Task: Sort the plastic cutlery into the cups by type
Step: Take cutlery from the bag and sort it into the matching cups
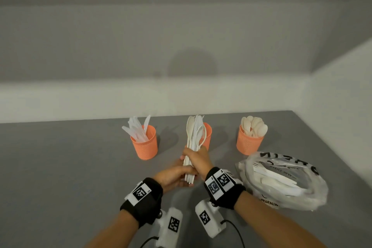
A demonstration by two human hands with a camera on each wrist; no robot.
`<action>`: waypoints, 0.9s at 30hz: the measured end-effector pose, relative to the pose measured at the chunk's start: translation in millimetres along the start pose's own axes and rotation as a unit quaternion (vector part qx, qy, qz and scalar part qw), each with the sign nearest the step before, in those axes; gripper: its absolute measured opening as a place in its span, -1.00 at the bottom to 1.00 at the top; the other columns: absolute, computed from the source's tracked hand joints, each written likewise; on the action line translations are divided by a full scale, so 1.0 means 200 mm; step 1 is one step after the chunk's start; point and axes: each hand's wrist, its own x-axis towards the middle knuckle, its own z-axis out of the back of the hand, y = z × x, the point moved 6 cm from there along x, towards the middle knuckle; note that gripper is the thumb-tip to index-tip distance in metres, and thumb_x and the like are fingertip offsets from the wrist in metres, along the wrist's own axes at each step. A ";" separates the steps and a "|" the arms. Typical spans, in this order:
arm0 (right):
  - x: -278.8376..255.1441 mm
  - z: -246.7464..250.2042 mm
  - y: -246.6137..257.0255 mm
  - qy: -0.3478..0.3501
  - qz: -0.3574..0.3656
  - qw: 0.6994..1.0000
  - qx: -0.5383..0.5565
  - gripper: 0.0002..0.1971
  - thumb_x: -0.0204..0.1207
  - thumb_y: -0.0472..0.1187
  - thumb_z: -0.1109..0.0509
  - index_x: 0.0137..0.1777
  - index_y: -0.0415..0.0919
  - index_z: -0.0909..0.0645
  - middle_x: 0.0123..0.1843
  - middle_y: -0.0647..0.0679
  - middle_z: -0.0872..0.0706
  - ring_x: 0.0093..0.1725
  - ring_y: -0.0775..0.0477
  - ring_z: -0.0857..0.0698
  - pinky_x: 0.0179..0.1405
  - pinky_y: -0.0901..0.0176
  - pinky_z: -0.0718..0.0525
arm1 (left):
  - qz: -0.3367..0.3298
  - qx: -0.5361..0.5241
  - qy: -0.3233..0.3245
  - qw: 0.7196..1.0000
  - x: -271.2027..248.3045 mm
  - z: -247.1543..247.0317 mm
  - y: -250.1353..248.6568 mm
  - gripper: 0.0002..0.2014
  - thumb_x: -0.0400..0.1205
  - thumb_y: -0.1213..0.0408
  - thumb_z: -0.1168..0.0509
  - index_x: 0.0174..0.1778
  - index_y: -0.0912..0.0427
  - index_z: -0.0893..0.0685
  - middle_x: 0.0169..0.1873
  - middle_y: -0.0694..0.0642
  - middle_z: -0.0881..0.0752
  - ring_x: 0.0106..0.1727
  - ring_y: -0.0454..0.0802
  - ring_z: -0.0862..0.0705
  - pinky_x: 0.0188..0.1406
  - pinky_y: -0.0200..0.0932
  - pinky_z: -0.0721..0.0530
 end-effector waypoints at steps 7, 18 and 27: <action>0.03 0.00 -0.02 0.089 -0.010 0.996 -0.009 -0.90 0.45 -0.29 -0.41 -0.29 -0.23 -0.61 -0.31 -0.11 -0.73 -0.34 0.02 -0.72 -0.15 0.20 -0.72 | -0.010 0.007 -0.043 0.999 0.04 -0.04 -0.01 -0.83 0.59 0.49 -0.16 -0.27 0.16 -0.43 -0.60 0.00 -0.37 -0.64 -0.19 -0.36 -0.66 -0.38 -0.34; 0.08 0.04 0.00 0.185 -0.052 0.981 0.012 -0.85 0.53 -0.18 -0.33 -0.22 -0.20 -0.64 -0.16 -0.13 -0.79 -0.06 -0.09 -0.75 0.10 -0.01 -0.71 | 0.004 0.034 -0.013 0.999 0.08 -0.10 -0.05 -0.91 0.63 0.35 -0.20 -0.19 0.16 -0.54 -0.43 0.02 -0.59 -0.45 -0.14 -0.60 -0.40 -0.32 -0.60; 0.13 0.02 0.00 0.256 -0.068 0.963 0.046 -0.82 0.55 -0.19 -0.34 0.01 -0.30 -0.65 -0.13 -0.07 -0.83 -0.04 -0.02 -0.79 -0.06 0.27 -0.71 | -0.007 -0.009 -0.033 0.999 0.13 -0.13 -0.05 -0.81 0.68 0.28 -0.13 -0.28 0.11 -0.44 -0.68 -0.08 -0.38 -0.69 -0.23 -0.32 -0.69 -0.42 -0.20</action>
